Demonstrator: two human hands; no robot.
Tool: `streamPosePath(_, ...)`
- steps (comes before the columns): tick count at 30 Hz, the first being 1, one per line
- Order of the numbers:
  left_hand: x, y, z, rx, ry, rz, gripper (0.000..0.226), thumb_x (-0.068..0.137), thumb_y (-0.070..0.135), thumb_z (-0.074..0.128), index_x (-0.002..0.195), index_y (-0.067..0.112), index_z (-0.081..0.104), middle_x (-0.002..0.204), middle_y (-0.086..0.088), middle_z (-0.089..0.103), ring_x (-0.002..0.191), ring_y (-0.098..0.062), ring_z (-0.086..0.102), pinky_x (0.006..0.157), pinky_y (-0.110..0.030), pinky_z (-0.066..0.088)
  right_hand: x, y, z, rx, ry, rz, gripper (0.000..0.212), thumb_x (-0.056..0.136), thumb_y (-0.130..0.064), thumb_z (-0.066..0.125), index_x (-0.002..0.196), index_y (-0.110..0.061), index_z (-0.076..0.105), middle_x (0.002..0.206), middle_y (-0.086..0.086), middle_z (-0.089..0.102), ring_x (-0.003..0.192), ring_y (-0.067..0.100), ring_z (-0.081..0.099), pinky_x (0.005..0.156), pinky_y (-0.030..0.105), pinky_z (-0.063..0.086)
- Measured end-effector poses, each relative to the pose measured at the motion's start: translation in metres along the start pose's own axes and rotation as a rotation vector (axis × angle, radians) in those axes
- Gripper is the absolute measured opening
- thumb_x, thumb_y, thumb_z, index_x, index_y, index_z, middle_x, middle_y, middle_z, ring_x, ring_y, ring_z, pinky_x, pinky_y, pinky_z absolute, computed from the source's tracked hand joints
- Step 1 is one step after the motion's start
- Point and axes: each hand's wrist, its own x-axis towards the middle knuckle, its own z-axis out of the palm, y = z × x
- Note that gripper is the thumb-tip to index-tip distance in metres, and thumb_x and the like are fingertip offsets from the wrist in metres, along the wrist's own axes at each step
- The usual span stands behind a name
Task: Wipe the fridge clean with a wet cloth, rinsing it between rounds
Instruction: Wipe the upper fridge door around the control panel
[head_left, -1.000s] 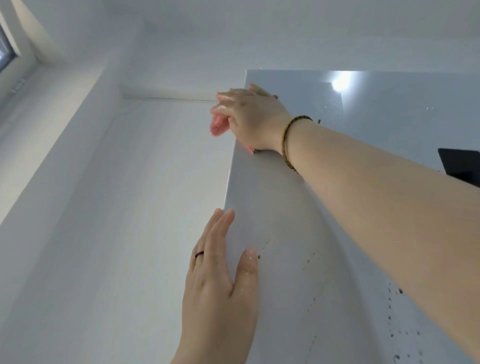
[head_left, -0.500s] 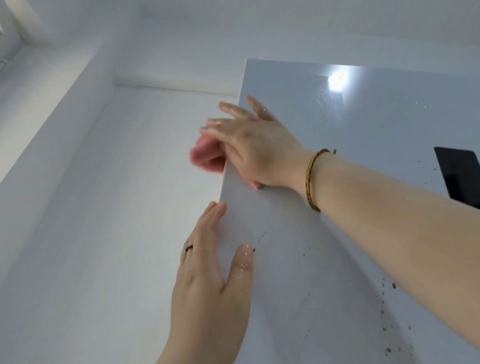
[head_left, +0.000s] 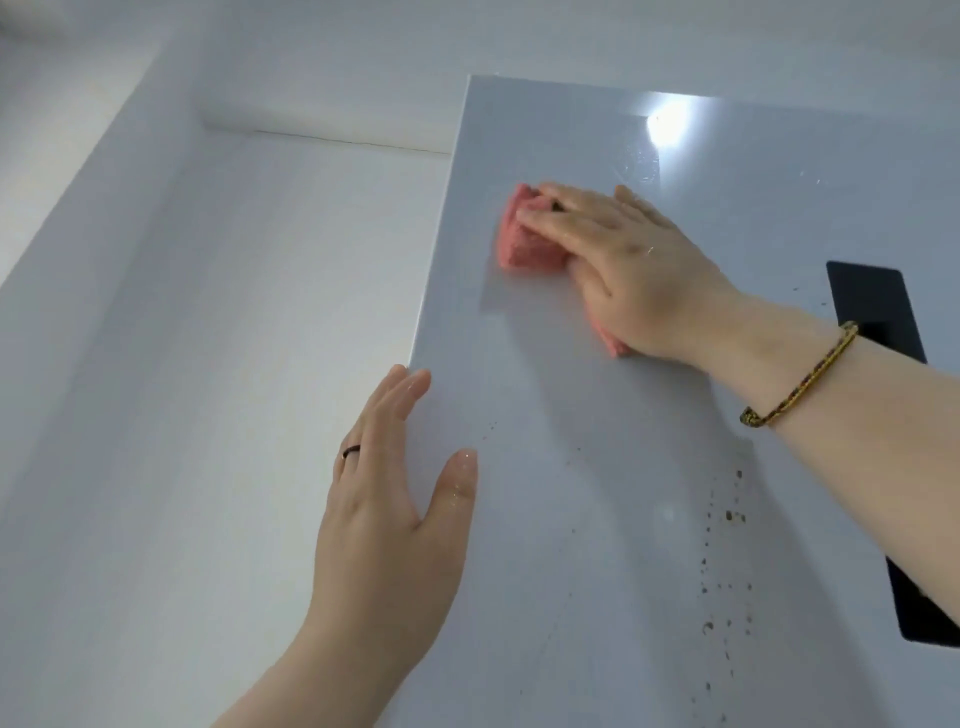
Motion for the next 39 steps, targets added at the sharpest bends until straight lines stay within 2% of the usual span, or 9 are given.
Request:
streamPosePath(3, -0.001, 0.001, 0.000, 0.028, -0.011, 0.023, 0.030, 0.080, 0.041, 0.045, 0.100, 0.059, 0.031, 0.112, 0.050, 0.019, 0.120, 0.010, 0.027, 0.095, -0.013, 0.021, -0.005, 0.000, -0.002, 0.011, 0.034, 0.224, 0.048, 0.098, -0.014, 0.029, 0.145, -0.026, 0.023, 0.156, -0.002, 0.010, 0.143, 0.015, 0.009, 0.114, 0.029, -0.006)
streamPosePath(9, -0.001, 0.003, 0.000, 0.063, 0.024, 0.049, 0.041, 0.069, 0.039, 0.045, 0.104, 0.054, 0.030, 0.126, 0.030, 0.028, 0.124, 0.001, 0.031, 0.098, -0.018, 0.022, -0.056, -0.039, 0.023, -0.043, 0.015, -0.352, 0.049, 0.080, -0.013, 0.032, 0.121, -0.015, 0.061, 0.130, 0.012, 0.056, 0.117, 0.030, 0.056, 0.108, 0.039, 0.017)
streamPosePath(15, -0.003, 0.001, 0.000, 0.056, 0.011, 0.034, 0.047, 0.070, 0.041, 0.046, 0.114, 0.049, 0.030, 0.128, 0.030, 0.026, 0.131, -0.007, 0.032, 0.098, -0.019, 0.025, -0.041, -0.009, 0.003, 0.020, 0.080, 0.252, 0.052, 0.090, -0.018, 0.024, 0.141, -0.021, 0.035, 0.153, 0.003, 0.023, 0.141, 0.021, 0.021, 0.114, 0.032, -0.003)
streamPosePath(18, -0.002, 0.000, 0.000, 0.065, 0.019, 0.047, 0.054, 0.068, 0.049, 0.045, 0.119, 0.044, 0.029, 0.129, 0.026, 0.027, 0.128, -0.005, 0.032, 0.103, -0.019, 0.023, -0.073, -0.052, 0.024, -0.052, 0.114, -0.068, 0.050, 0.081, -0.014, 0.033, 0.126, -0.012, 0.056, 0.135, 0.013, 0.050, 0.122, 0.032, 0.051, 0.109, 0.043, 0.025)
streamPosePath(22, -0.001, 0.001, 0.000, 0.067, 0.018, 0.055, 0.059, 0.066, 0.055, 0.041, 0.121, 0.042, 0.026, 0.131, 0.024, 0.025, 0.126, -0.001, 0.029, 0.106, -0.020, 0.022, -0.077, -0.042, 0.021, -0.127, 0.068, -0.290, 0.049, 0.076, -0.012, 0.035, 0.116, -0.010, 0.063, 0.122, 0.016, 0.061, 0.106, 0.034, 0.062, 0.101, 0.042, 0.020)
streamPosePath(28, -0.002, 0.002, 0.001, 0.085, 0.023, 0.029, 0.065, 0.071, 0.041, 0.041, 0.134, 0.026, 0.035, 0.131, 0.025, 0.021, 0.133, -0.008, 0.028, 0.107, -0.023, 0.023, -0.074, -0.022, 0.011, -0.076, 0.068, 0.258, 0.056, 0.084, -0.018, 0.024, 0.137, -0.014, 0.042, 0.148, 0.011, 0.033, 0.136, 0.031, 0.032, 0.112, 0.034, 0.000)
streamPosePath(34, -0.001, 0.003, 0.000, 0.077, 0.028, 0.031, 0.065, 0.069, 0.042, 0.043, 0.132, 0.029, 0.036, 0.131, 0.026, 0.021, 0.133, -0.010, 0.029, 0.102, -0.021, 0.023, -0.110, -0.044, 0.018, -0.090, 0.013, -0.252, 0.048, 0.079, -0.012, 0.037, 0.119, -0.013, 0.062, 0.127, 0.013, 0.058, 0.114, 0.031, 0.058, 0.103, 0.043, 0.023)
streamPosePath(36, -0.002, 0.005, 0.001, 0.048, 0.018, 0.019, 0.061, 0.069, 0.039, 0.042, 0.130, 0.033, 0.036, 0.131, 0.027, 0.020, 0.134, -0.012, 0.030, 0.101, -0.022, 0.024, -0.094, -0.018, 0.004, -0.201, 0.014, -0.130, 0.051, 0.080, -0.013, 0.034, 0.126, -0.012, 0.056, 0.132, 0.015, 0.053, 0.118, 0.032, 0.055, 0.106, 0.041, 0.016)
streamPosePath(39, -0.002, 0.006, 0.001, 0.060, 0.018, 0.016, 0.062, 0.070, 0.040, 0.041, 0.131, 0.032, 0.036, 0.130, 0.027, 0.022, 0.134, -0.013, 0.030, 0.100, -0.023, 0.024, -0.072, 0.021, -0.015, -0.186, -0.015, 0.376, 0.051, 0.094, -0.014, 0.027, 0.145, -0.019, 0.025, 0.154, 0.006, 0.018, 0.141, 0.020, 0.020, 0.114, 0.034, -0.002)
